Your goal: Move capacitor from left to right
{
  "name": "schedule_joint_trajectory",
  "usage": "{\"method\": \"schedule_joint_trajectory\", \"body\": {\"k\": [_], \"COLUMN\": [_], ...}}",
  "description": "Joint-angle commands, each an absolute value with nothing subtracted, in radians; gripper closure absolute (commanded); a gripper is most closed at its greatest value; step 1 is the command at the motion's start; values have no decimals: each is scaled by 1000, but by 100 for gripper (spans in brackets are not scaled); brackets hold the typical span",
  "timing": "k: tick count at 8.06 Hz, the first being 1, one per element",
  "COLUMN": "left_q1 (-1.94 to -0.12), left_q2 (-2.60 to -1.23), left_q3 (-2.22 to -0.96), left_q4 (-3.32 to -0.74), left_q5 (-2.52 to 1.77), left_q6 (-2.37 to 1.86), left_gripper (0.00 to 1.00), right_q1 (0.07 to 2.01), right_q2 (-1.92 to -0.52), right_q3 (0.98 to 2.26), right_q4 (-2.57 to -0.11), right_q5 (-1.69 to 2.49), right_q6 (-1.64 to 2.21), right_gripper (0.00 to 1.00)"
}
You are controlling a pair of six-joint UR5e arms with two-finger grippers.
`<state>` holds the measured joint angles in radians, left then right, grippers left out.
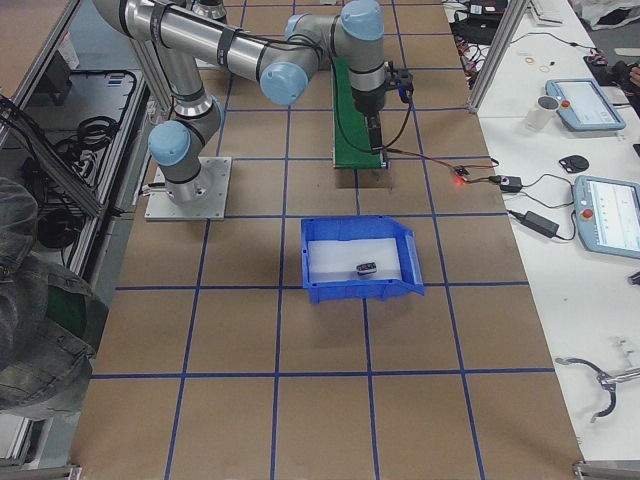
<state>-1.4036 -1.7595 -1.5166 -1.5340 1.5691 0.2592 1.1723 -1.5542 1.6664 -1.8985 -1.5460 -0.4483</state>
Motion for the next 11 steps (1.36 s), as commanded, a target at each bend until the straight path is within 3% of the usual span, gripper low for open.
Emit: {"method": "schedule_joint_trajectory", "body": {"k": [1, 8, 11], "left_q1": [-1404, -1402, -1405], "left_q2": [-1759, -1761, -1770], "left_q3": [-1517, -1517, -1516], "left_q4": [-1534, -1531, -1525], "left_q5": [1569, 1562, 1562], "left_q6": [259, 259, 261], "left_gripper": [0, 0, 0], "right_q1": [1290, 1543, 1551], "right_q2": [-1574, -1566, -1562], "right_q3": [1666, 1666, 1667], "right_q4": [-1850, -1835, -1832], "right_q5": [-1546, -1559, -1559], "right_q6": [-327, -26, -2], "right_gripper": [0, 0, 0]}}
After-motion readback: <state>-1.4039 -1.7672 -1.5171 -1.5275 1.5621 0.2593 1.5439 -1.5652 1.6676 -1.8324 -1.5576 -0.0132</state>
